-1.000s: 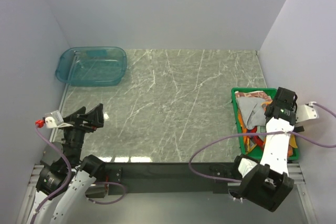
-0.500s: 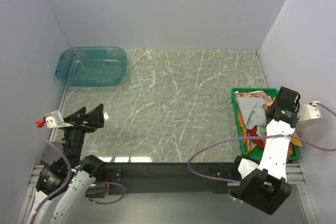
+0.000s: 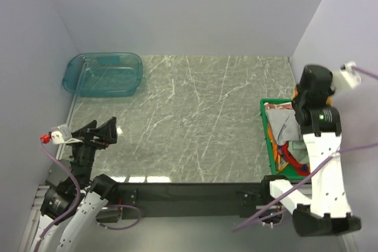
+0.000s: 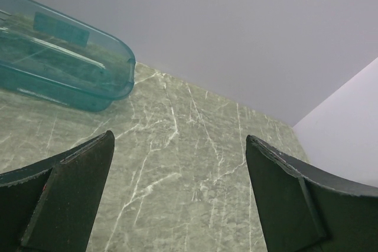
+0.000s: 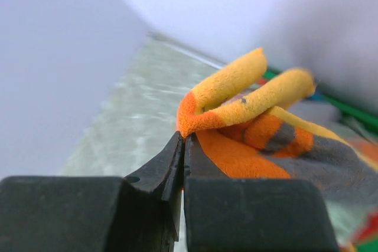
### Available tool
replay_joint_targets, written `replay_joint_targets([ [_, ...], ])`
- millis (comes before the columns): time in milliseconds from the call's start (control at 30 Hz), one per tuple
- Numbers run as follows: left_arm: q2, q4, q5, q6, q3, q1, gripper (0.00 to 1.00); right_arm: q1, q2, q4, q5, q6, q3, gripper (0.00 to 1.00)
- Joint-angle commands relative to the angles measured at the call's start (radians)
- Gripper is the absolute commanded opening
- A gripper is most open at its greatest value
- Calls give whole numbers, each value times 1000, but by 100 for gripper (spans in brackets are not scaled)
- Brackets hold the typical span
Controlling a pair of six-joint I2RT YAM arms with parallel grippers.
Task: Fold and stack the towels
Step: Grab crumpled towel, then move the towel to the center of the board
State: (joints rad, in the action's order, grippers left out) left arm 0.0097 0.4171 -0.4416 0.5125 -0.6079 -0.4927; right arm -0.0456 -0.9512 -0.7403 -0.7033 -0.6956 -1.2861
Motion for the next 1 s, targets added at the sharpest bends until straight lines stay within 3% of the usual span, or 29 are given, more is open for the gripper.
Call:
replay_joint_targets([
  [0, -83, -14, 14, -11, -10, -3, 99, 130, -96, 103, -61, 120, -206, 0],
  [167, -56, -11, 18, -12, -13, -1, 100, 275, -308, 252, 36, 312, -445, 0],
  [333, -17, -6, 37, -17, -20, -1, 99, 424, -577, 364, 56, 553, -824, 0],
  [400, 10, -5, 46, -17, -21, -3, 99, 461, -630, 392, 93, 594, -924, 0],
  [467, 18, -5, 46, -17, -21, -1, 99, 518, -653, 421, 100, 623, -911, 0],
  [533, 27, 0, 40, -16, -23, -1, 99, 582, -609, 487, 88, 618, -756, 0],
  [767, 33, -4, 43, -19, -21, -1, 99, 818, -380, 687, 97, 447, 36, 2],
  [967, 41, -6, 40, -19, -21, 2, 99, 1064, -314, 602, 136, 197, 361, 19],
])
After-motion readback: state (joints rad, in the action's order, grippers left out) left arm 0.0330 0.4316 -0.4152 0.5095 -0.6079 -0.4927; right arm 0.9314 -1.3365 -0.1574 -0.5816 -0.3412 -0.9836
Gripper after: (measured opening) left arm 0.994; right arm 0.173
